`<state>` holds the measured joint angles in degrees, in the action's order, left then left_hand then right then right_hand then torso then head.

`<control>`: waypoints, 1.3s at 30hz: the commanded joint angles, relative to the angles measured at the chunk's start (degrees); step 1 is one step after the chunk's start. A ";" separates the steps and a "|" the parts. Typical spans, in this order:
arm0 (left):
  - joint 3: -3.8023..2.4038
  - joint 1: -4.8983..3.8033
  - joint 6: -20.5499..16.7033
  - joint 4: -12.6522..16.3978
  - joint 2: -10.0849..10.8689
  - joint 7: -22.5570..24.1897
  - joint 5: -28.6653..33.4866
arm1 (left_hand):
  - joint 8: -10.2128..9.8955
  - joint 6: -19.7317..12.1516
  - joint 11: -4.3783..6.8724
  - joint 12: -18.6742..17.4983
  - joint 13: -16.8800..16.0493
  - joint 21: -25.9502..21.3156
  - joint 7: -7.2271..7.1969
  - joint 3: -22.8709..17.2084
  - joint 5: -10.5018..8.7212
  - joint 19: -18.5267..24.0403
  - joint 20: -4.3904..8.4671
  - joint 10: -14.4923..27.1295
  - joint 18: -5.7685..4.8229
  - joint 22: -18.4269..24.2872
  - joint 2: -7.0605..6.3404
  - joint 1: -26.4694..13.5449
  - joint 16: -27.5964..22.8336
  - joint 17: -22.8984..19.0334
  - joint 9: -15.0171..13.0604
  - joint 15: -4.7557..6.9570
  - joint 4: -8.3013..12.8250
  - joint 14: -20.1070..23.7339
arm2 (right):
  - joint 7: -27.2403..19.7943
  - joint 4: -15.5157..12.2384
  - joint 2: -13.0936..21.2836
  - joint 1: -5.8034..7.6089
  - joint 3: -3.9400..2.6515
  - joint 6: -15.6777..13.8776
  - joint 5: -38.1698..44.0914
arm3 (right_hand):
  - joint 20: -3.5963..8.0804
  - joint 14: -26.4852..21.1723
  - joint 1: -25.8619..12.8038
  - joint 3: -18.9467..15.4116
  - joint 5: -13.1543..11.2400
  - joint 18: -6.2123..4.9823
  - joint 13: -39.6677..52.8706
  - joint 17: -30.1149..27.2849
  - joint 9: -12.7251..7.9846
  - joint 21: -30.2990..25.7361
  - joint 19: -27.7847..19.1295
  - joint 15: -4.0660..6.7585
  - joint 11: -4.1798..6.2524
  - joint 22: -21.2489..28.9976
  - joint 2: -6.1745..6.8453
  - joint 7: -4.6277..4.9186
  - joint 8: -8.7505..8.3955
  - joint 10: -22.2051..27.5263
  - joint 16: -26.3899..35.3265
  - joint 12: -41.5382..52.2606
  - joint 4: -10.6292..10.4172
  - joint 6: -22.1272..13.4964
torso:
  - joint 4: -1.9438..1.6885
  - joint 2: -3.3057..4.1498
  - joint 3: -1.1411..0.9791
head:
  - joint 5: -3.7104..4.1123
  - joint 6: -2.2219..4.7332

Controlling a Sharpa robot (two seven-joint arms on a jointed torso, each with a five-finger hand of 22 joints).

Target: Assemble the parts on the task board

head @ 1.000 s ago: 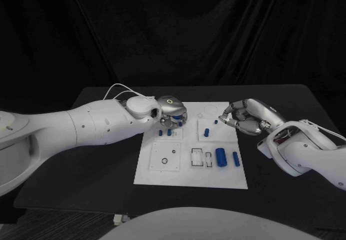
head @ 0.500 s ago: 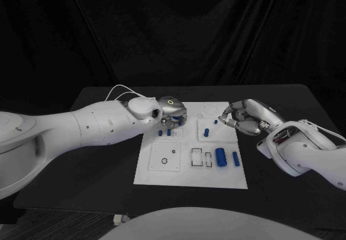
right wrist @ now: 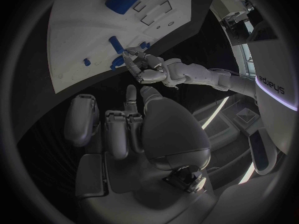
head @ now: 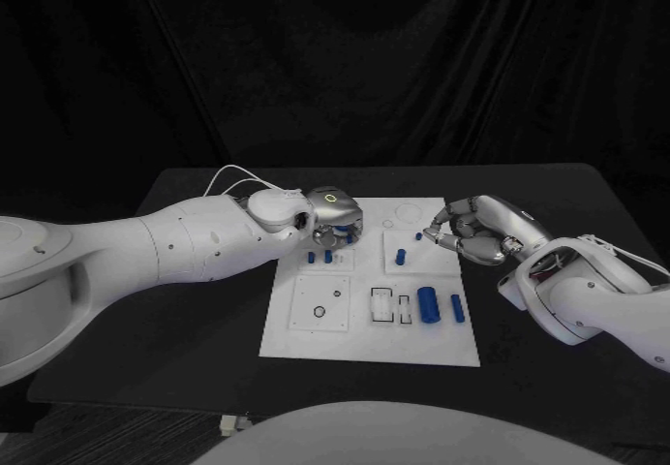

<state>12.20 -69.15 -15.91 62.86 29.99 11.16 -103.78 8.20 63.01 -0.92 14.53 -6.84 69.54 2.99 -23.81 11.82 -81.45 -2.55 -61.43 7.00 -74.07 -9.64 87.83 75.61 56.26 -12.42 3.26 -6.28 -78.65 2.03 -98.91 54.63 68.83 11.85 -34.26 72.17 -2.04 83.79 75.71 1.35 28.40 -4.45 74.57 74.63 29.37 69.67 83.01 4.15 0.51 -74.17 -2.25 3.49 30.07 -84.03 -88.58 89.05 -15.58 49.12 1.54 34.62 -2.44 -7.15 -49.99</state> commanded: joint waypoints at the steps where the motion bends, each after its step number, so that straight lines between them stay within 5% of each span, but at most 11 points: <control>1: -0.07 0.10 -3.54 0.99 0.84 1.69 -0.08 | 0.26 2.39 0.51 -0.29 -0.52 -0.30 0.59 -1.88 -0.38 -0.72 0.20 -4.21 -2.61 -10.13 0.20 -1.35 0.73 1.97 -0.02 0.30 1.55 -1.69 | 1.08 -0.10 0.09 -0.18 -0.04 0.31 0.36 | 0.01 6.21 1.09 0.68 0.93 0.06 15.43 15.37 0.51 -0.07 -0.30 0.15 0.30 -10.07 0.91 -0.15 0.60 -5.97 -1.42 0.95 -0.46 -0.17 | -0.02 0.01 0.01 | 0.09 -0.01; 6: -0.09 -0.37 -6.12 4.44 3.77 2.00 -0.08 | -0.28 2.36 0.45 -1.09 -0.41 -0.50 0.67 -2.44 -2.03 -0.71 0.15 -5.13 -2.59 -10.08 0.00 -1.46 0.81 2.11 0.21 0.23 1.92 -2.14 | 1.13 -0.12 0.23 -0.21 -0.04 0.36 0.36 | 0.01 6.21 1.07 0.70 0.91 0.03 15.43 15.37 0.51 -0.23 -0.36 0.15 0.31 -10.02 0.91 -0.16 0.61 -5.97 -1.42 0.95 -0.51 -0.13 | -0.03 -0.01 -0.01 | 0.64 -0.01; 14: -0.10 -3.63 -4.86 9.72 8.99 1.79 -0.08 | -1.20 1.99 0.42 -2.53 -0.09 -1.02 0.64 -3.24 -3.53 -0.55 0.04 -5.53 -2.51 -9.97 -0.40 -2.07 0.34 1.49 0.61 0.15 1.85 -2.03 | 1.24 0.08 0.15 -0.40 -0.04 0.51 0.36 | 0.01 6.21 1.07 0.71 0.90 0.03 15.43 15.37 0.51 -0.23 -0.37 0.15 0.31 -10.02 0.92 -0.16 0.61 -5.97 -1.42 0.95 -0.52 -0.13 | -0.02 -0.01 0.00 | 0.42 -0.01; 19: -0.08 -4.34 -4.15 10.30 10.20 1.80 0.57 | -1.32 2.14 0.51 -2.89 -0.03 -0.87 0.56 -3.41 -4.02 -0.60 0.01 -5.74 -2.55 -10.02 -0.50 -2.27 0.29 1.47 0.66 0.17 1.74 -1.99 | 1.19 0.52 -0.21 -0.74 -0.04 0.61 0.36 | 0.01 6.21 1.08 0.73 0.90 0.02 15.43 15.37 0.51 -0.27 -0.39 0.15 0.32 -10.00 0.93 -0.17 0.62 -5.97 -1.42 0.95 -0.52 -0.13 | -0.01 -0.13 -0.01 | 0.18 -0.01; 31: -0.06 -3.52 -0.27 8.81 9.53 2.06 1.22 | -1.91 1.97 0.34 -3.64 -0.01 -1.60 0.74 -3.75 -5.08 -0.27 -0.04 -6.58 -2.43 -9.87 -0.78 -2.62 -0.25 0.58 0.90 0.11 1.52 -1.54 | 1.22 1.26 -0.60 -1.22 -0.04 0.89 0.36 | 0.02 6.21 1.16 0.79 0.90 -0.01 15.43 15.37 0.51 -0.42 -0.45 0.16 0.33 -9.96 0.96 -0.20 0.62 -5.97 -1.42 0.95 -0.48 -0.13 | -0.15 -0.19 -0.11 | 0.50 -0.01; 35: -0.05 -3.18 0.16 8.49 9.36 1.86 1.24 | -1.98 1.92 0.30 -3.72 0.00 -1.68 0.77 -3.75 -5.15 -0.23 -0.05 -6.60 -2.41 -9.85 -0.81 -2.69 -0.28 0.54 0.93 0.10 1.48 -1.50 | 1.21 1.39 -0.68 -1.25 -0.04 0.92 0.36 | 0.02 6.21 1.16 0.79 0.90 -0.01 15.43 15.37 0.51 -0.42 -0.45 0.16 0.33 -9.96 0.96 -0.20 0.62 -5.97 -1.42 0.95 -0.48 -0.13 | -0.09 0.02 0.17 | 0.57 -0.01; 39: -0.05 -2.99 0.61 8.22 9.24 1.59 1.25 | -2.00 1.90 0.30 -3.74 0.00 -1.70 0.78 -3.76 -5.18 -0.22 -0.05 -6.61 -2.41 -9.85 -0.81 -2.69 -0.35 0.40 0.94 0.09 1.47 -1.45 | 1.22 1.46 -0.71 -1.26 -0.04 0.96 0.37 | 0.02 6.21 1.16 0.79 0.90 -0.01 15.43 15.37 0.51 -0.42 -0.45 0.16 0.33 -9.96 0.96 -0.20 0.62 -5.97 -1.42 0.95 -0.48 -0.13 | 0.02 0.12 0.20 | 0.45 -0.01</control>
<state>12.20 -72.23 -16.71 71.12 39.36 12.30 -103.03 6.87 64.61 -1.25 10.99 -6.67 68.85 3.58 -24.45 6.83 -81.43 -2.56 -66.36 7.00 -74.07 -10.92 86.55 75.64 56.99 -11.84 3.17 -4.90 -80.17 2.29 -97.45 53.94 67.74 11.84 -33.57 72.19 -2.04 83.79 75.71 1.35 28.40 -4.45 74.57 74.63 29.37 69.66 83.00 4.15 0.51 -74.18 -2.25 3.49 30.07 -84.03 -88.58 89.05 -15.58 49.12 1.44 34.62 -2.33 -6.58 -49.99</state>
